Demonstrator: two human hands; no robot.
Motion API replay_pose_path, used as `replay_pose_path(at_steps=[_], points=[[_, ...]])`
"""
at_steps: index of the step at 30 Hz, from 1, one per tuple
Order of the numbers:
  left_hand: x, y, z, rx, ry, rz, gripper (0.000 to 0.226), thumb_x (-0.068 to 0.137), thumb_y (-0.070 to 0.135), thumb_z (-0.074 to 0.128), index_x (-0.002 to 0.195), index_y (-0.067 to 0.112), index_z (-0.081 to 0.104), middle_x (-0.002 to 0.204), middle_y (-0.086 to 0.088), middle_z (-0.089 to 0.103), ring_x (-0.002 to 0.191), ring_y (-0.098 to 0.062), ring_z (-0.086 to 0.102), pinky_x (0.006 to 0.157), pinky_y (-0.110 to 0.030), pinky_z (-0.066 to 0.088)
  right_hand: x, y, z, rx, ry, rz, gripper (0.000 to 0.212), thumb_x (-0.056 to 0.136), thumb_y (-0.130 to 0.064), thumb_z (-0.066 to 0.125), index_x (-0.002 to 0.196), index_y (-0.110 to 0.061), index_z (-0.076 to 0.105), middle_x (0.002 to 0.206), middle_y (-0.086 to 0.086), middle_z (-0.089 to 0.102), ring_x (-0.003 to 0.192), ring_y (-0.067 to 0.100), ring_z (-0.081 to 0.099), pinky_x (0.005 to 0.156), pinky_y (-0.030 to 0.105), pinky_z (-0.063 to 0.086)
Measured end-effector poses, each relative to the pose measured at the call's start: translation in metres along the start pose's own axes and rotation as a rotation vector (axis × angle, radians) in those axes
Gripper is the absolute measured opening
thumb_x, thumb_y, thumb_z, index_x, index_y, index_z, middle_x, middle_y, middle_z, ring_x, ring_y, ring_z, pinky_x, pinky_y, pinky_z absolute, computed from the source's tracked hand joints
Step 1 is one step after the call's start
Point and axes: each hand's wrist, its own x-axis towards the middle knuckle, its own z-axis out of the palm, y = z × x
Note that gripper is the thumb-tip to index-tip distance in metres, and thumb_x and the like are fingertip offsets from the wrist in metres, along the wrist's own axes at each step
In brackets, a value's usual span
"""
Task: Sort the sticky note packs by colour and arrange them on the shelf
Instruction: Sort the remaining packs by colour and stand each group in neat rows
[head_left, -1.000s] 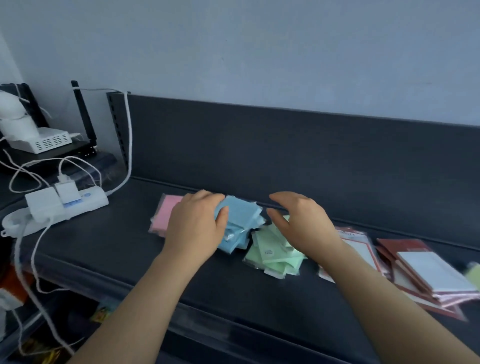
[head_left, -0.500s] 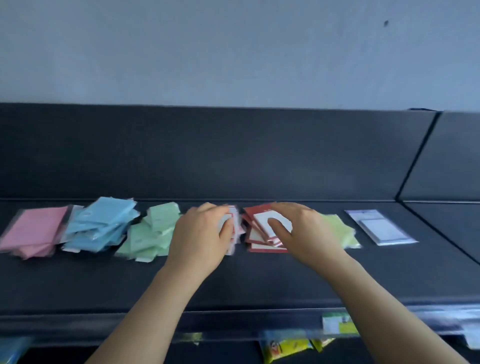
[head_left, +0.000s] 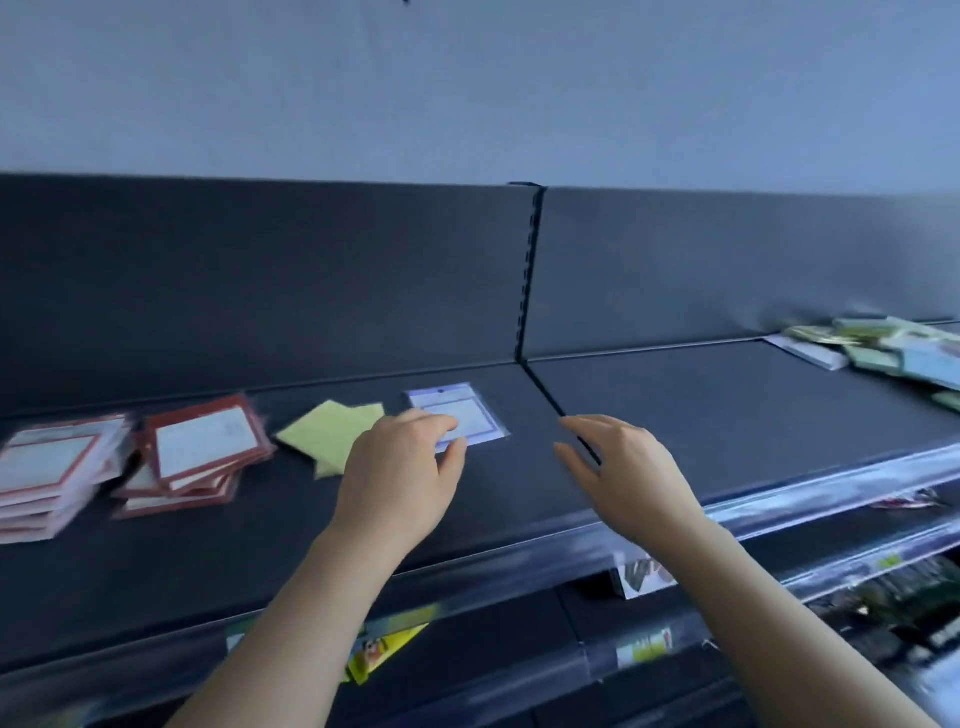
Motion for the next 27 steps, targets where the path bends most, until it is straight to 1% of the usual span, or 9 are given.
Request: replay_pose_path(at_steps=[2, 4, 7, 12, 14, 19, 23, 27], points=[[0.011, 0.020, 0.019, -0.007, -0.028, 0.005, 0.027, 0.094, 0.032, 0.053, 0.109, 0.017, 0.071, 0.105, 0.002, 0.069, 0.100, -0.025, 0.059, 0.082, -0.036, 0.049, 0.002, 0.030, -0.007, -0.009, 0.006, 0.037, 0.036, 0.097, -0.033, 0.051, 0.125, -0.012, 0.062, 0.126, 0.001, 0.063, 0.118, 0.022, 0.055, 0.094, 0.028, 0.040], [0.024, 0.039, 0.037, -0.018, -0.044, 0.023, 0.030, 0.095, 0.034, 0.051, 0.116, 0.022, 0.068, 0.111, 0.006, 0.067, 0.106, -0.022, 0.058, 0.085, -0.033, 0.048, 0.007, 0.056, -0.014, -0.002, 0.025, 0.067, 0.038, 0.096, -0.033, 0.052, 0.129, -0.016, 0.060, 0.131, -0.002, 0.061, 0.122, 0.019, 0.053, 0.097, 0.025, 0.038], [0.050, 0.064, 0.064, -0.031, -0.073, 0.057, 0.031, 0.096, 0.037, 0.049, 0.121, 0.025, 0.065, 0.110, 0.009, 0.066, 0.104, -0.017, 0.057, 0.086, -0.031, 0.045, 0.020, 0.092, -0.023, -0.005, 0.045, 0.093, 0.038, 0.096, -0.033, 0.053, 0.130, -0.017, 0.060, 0.132, -0.003, 0.060, 0.122, 0.018, 0.053, 0.096, 0.024, 0.037], [0.099, 0.100, 0.112, -0.010, -0.121, 0.090, 0.029, 0.097, 0.037, 0.047, 0.117, 0.025, 0.064, 0.105, 0.009, 0.064, 0.102, -0.018, 0.055, 0.084, -0.031, 0.045, 0.054, 0.148, -0.031, -0.035, 0.064, 0.118, 0.036, 0.096, -0.032, 0.053, 0.127, -0.017, 0.061, 0.128, -0.001, 0.062, 0.119, 0.020, 0.055, 0.094, 0.027, 0.039], [0.121, 0.113, 0.130, -0.015, -0.134, 0.109, 0.029, 0.097, 0.037, 0.046, 0.116, 0.024, 0.064, 0.104, 0.009, 0.063, 0.101, -0.017, 0.055, 0.083, -0.031, 0.045, 0.070, 0.170, -0.035, -0.036, 0.079, 0.133, 0.036, 0.096, -0.034, 0.052, 0.128, -0.019, 0.061, 0.130, -0.004, 0.061, 0.121, 0.018, 0.053, 0.095, 0.026, 0.038], [0.169, 0.150, 0.170, -0.054, -0.173, 0.129, 0.033, 0.098, 0.038, 0.047, 0.124, 0.024, 0.061, 0.109, 0.010, 0.062, 0.102, -0.016, 0.054, 0.084, -0.029, 0.044, 0.100, 0.225, -0.046, -0.016, 0.093, 0.185, 0.036, 0.096, -0.034, 0.052, 0.129, -0.020, 0.060, 0.132, -0.005, 0.060, 0.124, 0.016, 0.051, 0.097, 0.025, 0.036], [0.199, 0.184, 0.204, -0.050, -0.207, 0.145, 0.032, 0.097, 0.038, 0.048, 0.124, 0.025, 0.061, 0.110, 0.010, 0.061, 0.100, -0.016, 0.054, 0.077, -0.026, 0.039, 0.117, 0.274, -0.059, -0.022, 0.095, 0.224, 0.035, 0.097, -0.033, 0.051, 0.128, -0.019, 0.061, 0.129, -0.004, 0.061, 0.121, 0.017, 0.053, 0.094, 0.024, 0.036], [0.222, 0.219, 0.243, -0.031, -0.214, 0.141, 0.031, 0.097, 0.037, 0.048, 0.122, 0.024, 0.061, 0.107, 0.009, 0.061, 0.097, -0.016, 0.054, 0.073, -0.026, 0.036, 0.134, 0.333, -0.070, -0.040, 0.089, 0.233, 0.037, 0.097, -0.034, 0.051, 0.130, -0.020, 0.059, 0.133, -0.004, 0.059, 0.124, 0.016, 0.051, 0.095, 0.023, 0.035]])
